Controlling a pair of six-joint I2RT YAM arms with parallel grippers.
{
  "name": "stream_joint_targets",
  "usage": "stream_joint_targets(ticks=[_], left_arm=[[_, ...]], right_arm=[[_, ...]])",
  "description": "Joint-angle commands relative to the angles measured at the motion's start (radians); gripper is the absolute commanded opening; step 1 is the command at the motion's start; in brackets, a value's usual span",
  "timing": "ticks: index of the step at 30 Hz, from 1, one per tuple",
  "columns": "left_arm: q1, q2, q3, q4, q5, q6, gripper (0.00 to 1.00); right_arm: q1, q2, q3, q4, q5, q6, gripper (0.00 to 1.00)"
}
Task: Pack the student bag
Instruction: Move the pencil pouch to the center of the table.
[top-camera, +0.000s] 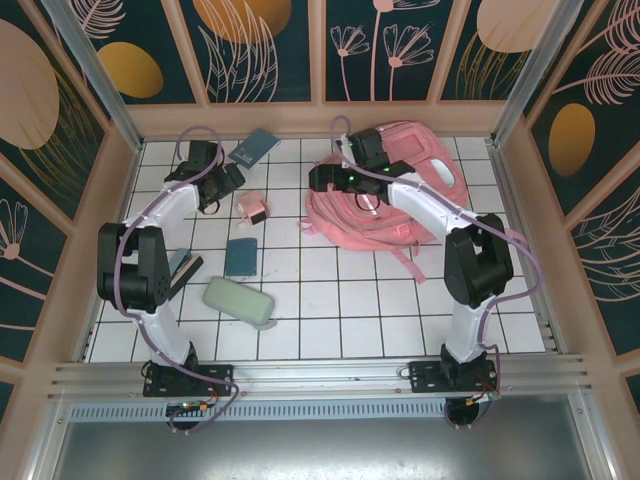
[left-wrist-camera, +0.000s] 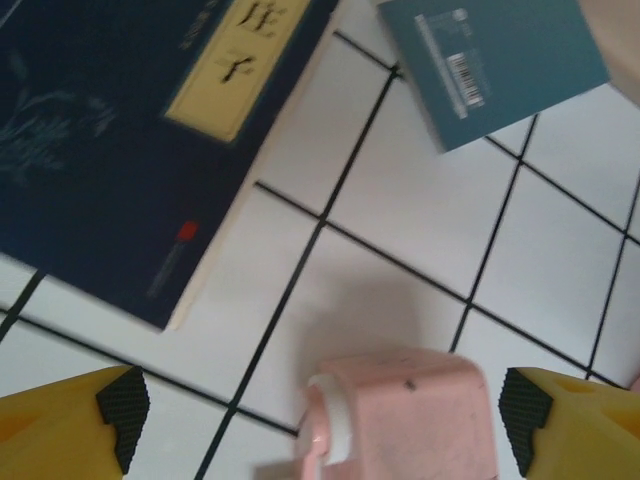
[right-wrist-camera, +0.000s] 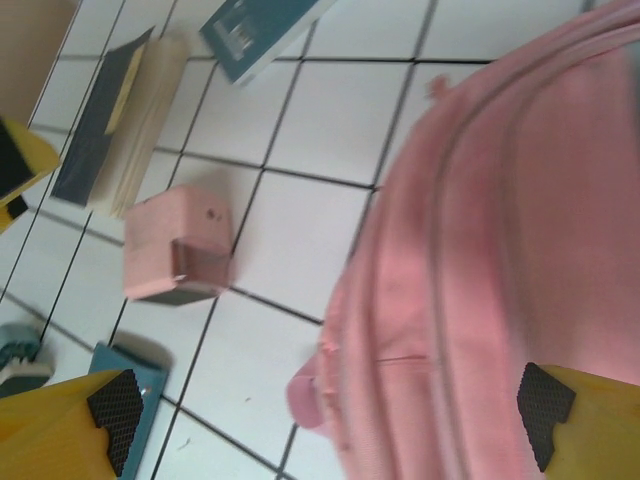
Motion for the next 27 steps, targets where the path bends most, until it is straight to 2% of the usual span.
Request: stream_joint_targets(ticks=[1, 8, 16, 27], left_arm=[[0.027, -0.091, -0.054, -0.035, -0.028, -0.027, 0.97], [0.066, -0.253, -0.12, -0.093, -0.077, -0.054, 0.98], [0.089, -0.391, -0.153, -0.163, -0.115, -0.049, 0.98], [0.096, -0.522, -0.174, -0.22, -0.127, -0.062, 0.98]], right_arm=[[0.091, -0.021, -0.035, 0.025, -0.025, -0.086, 0.99], [0.305, 0.031, -0.058, 0.024, 0.045, -0.168, 0.99], [0.506, 0.128, -0.047, 0.023, 0.104, -0.184, 0.99], [0.645, 0.225, -0.049, 0.016, 0.132, -0.188, 0.99]])
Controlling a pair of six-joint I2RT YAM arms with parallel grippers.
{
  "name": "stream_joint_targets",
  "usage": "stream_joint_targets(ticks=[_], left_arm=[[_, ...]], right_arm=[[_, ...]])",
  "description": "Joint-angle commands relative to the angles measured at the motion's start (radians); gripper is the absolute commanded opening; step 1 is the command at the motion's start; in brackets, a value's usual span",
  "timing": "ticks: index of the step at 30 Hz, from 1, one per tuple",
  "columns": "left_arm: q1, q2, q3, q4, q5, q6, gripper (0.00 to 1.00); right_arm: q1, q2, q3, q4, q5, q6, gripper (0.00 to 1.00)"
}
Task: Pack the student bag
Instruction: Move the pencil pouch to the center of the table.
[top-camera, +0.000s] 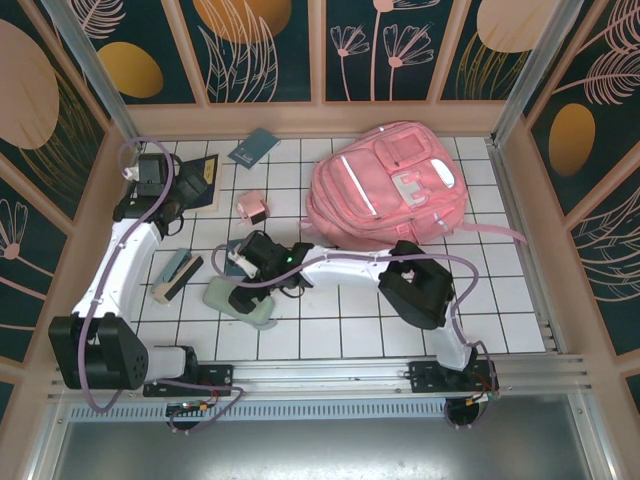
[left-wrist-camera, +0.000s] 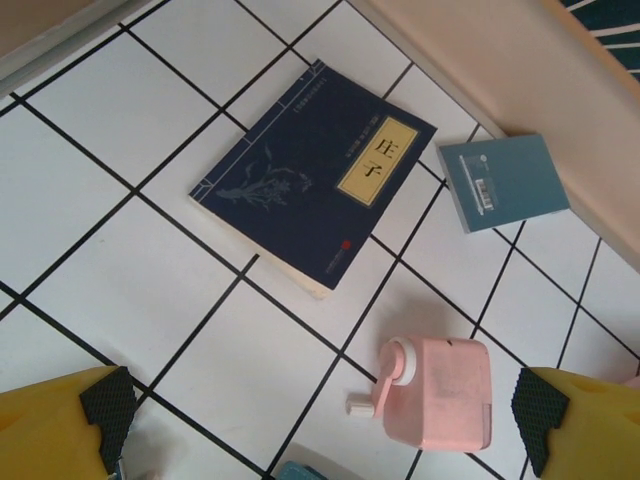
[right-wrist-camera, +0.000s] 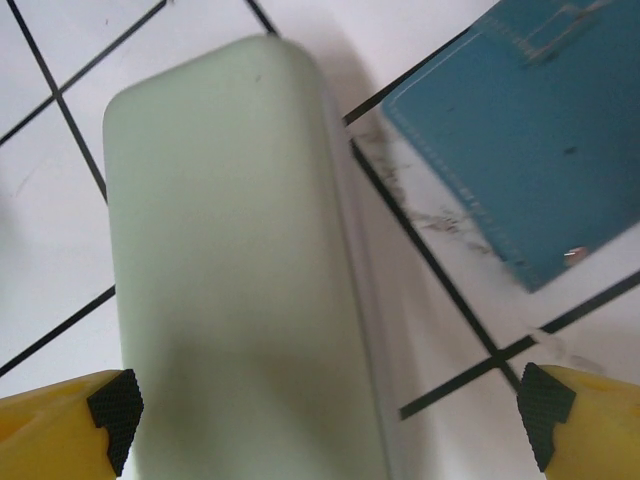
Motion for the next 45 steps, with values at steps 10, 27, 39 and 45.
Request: stream_joint_targets(ticks=[10, 27, 39, 45], left_arm=[[0.009, -0.077, -0.053, -0.042, 0.009, -0.022, 0.99], [0.009, -0.065, -0.131, 0.059, 0.142, -0.055, 0.98], [-0.006, -0.091, -0.294, 0.213, 0.343, -0.153, 0.93], [-0.094, -0.084, -0.347, 0.23, 0.335, -0.192, 0.91]], right_arm=[[0.046, 0.095, -0.029, -0.029, 0.145, -0.024, 0.99], [-0.112, -0.143, -0.285, 0.073, 0.166, 0.141, 0.62], [-0.261, -0.257, -0.476, 0.163, 0.057, 0.33, 0.65], [-0.273, -0.252, -0.415, 0.146, 0.027, 0.358, 0.82]])
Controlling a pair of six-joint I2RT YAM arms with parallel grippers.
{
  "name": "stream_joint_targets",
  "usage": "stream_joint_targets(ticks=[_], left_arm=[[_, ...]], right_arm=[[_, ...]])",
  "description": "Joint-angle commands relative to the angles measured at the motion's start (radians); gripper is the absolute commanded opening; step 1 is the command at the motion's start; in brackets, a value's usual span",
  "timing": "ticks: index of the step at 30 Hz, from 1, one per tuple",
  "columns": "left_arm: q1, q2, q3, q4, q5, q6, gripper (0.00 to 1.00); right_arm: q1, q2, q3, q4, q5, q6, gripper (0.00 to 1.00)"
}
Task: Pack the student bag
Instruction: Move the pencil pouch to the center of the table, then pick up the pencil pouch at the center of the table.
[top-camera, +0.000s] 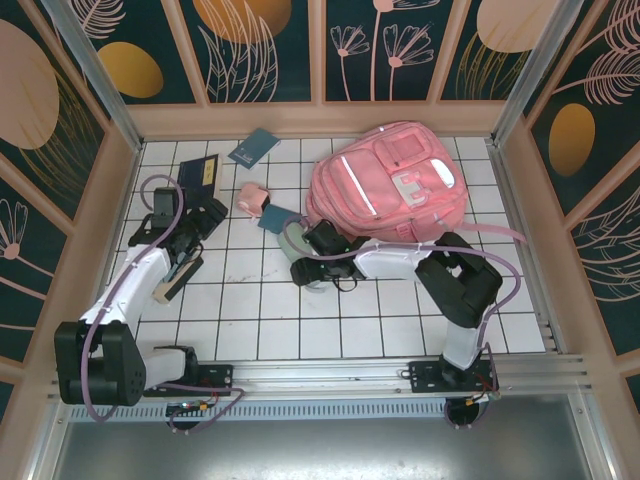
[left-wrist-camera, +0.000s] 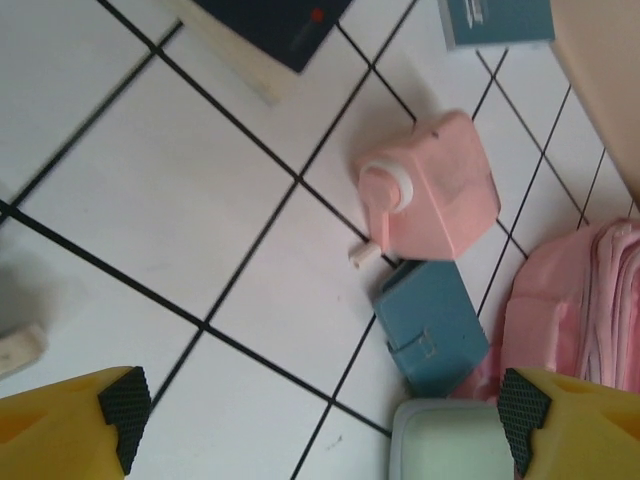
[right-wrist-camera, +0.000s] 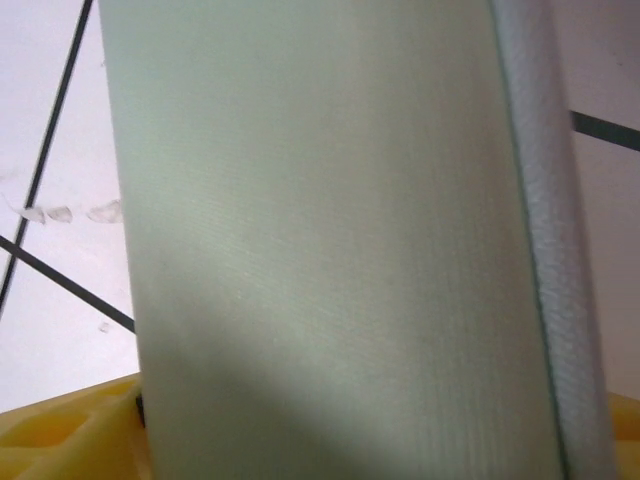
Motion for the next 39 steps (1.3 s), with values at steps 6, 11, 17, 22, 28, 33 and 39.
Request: stream_joint_targets(ticks=[6, 11, 17, 22, 28, 33, 39], left_arm=[[-0.178, 0.028, -0.063, 0.105, 0.003, -0.123, 0.88], [-0.317, 0.118, -0.025, 0.127, -0.027, -0.165, 0.88], [-0.466, 0.264, 0.059, 0.12, -0.049, -0.223, 0.88], [-0.555, 0.392, 0.183, 0.033, -0.083, -0.229, 0.91], [-0.596, 0.508, 0.258, -0.035, -0.089, -0.215, 0.98], [-0.619, 0.586, 0.322, -0.073, -0.102, -0.189, 0.98], [-0.626, 0.635, 0.332, -0.105, -0.127, -0.176, 0.89]], right_arm=[[-0.067, -0.082, 0.058, -0.033, -0.028, 0.022, 0.86], [-0.135, -0.148, 0.063, -0.056, 0.016, 0.006, 0.87], [-0.229, -0.214, 0.072, -0.07, 0.092, -0.006, 0.87], [-0.296, -0.247, 0.083, -0.073, 0.159, -0.016, 0.86], [-0.326, -0.203, 0.131, -0.082, 0.192, -0.089, 0.85], [-0.323, -0.102, 0.219, -0.127, 0.244, -0.177, 0.83], [-0.32, 0.049, 0.331, -0.19, 0.325, -0.255, 0.78]])
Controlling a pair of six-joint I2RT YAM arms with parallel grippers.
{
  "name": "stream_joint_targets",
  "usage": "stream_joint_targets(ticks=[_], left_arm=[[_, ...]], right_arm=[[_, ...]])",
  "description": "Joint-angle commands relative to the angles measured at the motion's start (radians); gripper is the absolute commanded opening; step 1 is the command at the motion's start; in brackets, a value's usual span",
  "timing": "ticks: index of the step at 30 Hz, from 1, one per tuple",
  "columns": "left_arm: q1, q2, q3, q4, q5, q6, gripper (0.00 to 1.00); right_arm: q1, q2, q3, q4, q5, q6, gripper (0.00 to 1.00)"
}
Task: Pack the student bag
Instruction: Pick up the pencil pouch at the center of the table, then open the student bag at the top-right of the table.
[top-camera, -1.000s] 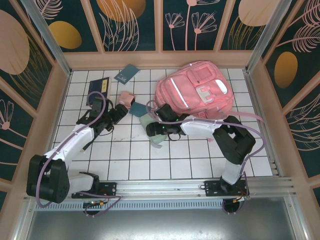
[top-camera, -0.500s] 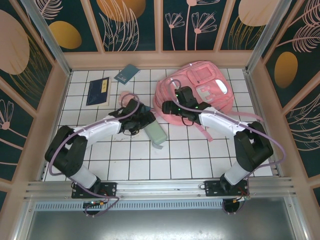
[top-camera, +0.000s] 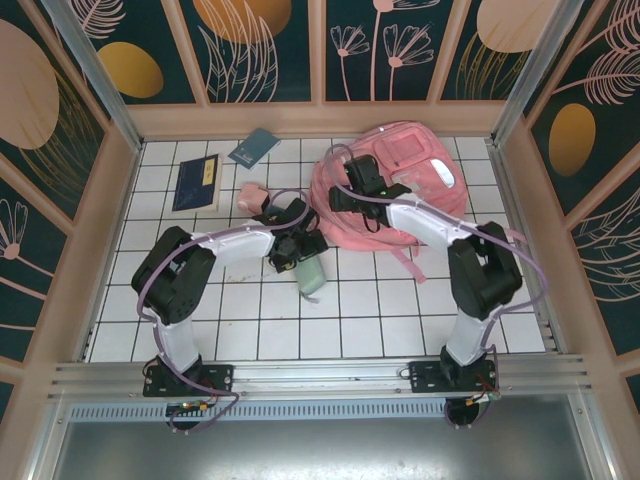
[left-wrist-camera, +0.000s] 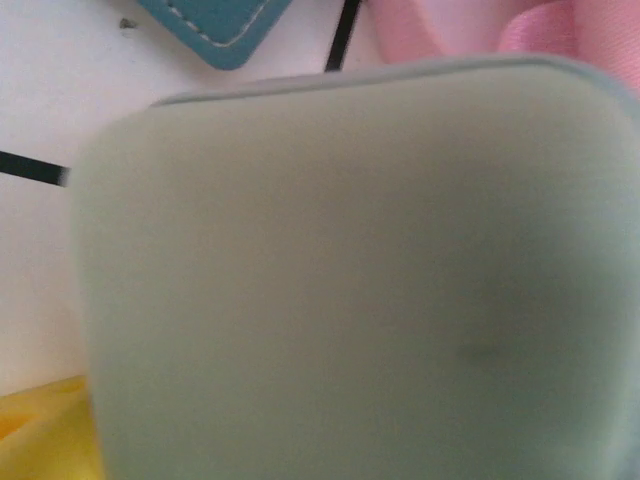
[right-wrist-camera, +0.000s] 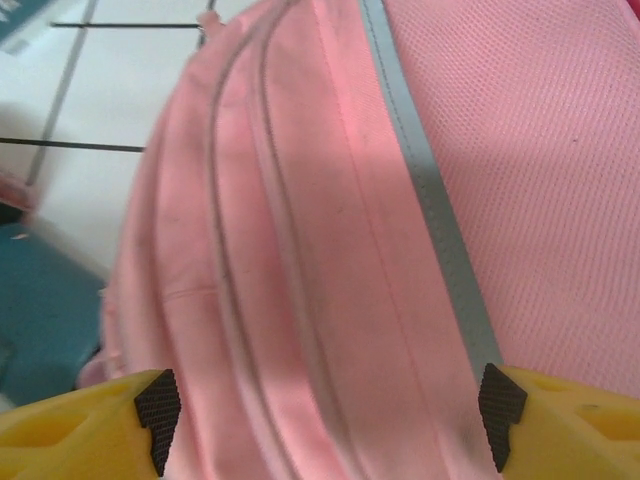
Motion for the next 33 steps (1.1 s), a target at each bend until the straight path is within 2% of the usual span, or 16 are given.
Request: stream_joint_targets(ticks=[1, 4, 7, 11, 13, 15, 20, 25, 29, 33], left_arm=[[-0.006, 0.017, 0.009, -0.061, -0.03, 0.016, 0.87], [-0.006, 0.001, 0.006, -0.066, -0.046, 0.019, 0.82], [-0.005, -0.013, 0.001, -0.063, -0.052, 0.022, 0.68], [-0.005, -0.027, -0.004, -0.066, -0.06, 0.026, 0.64], [-0.004, -0.038, -0.001, -0.073, -0.07, 0.035, 0.63], [-0.005, -0.058, -0.004, -0.073, -0.08, 0.044, 0.56], [-0.003, -0.114, 0.004, -0.082, -0.096, 0.072, 0.56], [0.016, -0.174, 0.044, -0.08, -0.075, 0.1, 0.51], [0.048, -0.181, 0.132, -0.072, -0.048, 0.14, 0.5], [0.081, -0.113, 0.246, -0.041, -0.013, 0.171, 0.49]], right_arm=[[0.003, 0.082, 0.059, -0.07, 0.073, -0.078, 0.77], [0.003, 0.125, 0.086, -0.071, 0.093, -0.093, 0.7], [0.003, 0.157, 0.109, -0.081, 0.127, -0.097, 0.56], [0.006, 0.152, 0.125, -0.088, 0.128, -0.098, 0.23], [0.009, 0.134, 0.131, -0.095, 0.132, -0.098, 0.1], [0.011, 0.111, 0.143, -0.111, 0.143, -0.099, 0.0], [0.009, 0.022, 0.18, -0.158, 0.141, -0.111, 0.0], [-0.021, -0.089, 0.217, -0.193, 0.054, -0.12, 0.0], [-0.079, -0.18, 0.241, -0.203, -0.065, -0.103, 0.0], [-0.149, -0.257, 0.232, -0.18, -0.216, -0.071, 0.0]])
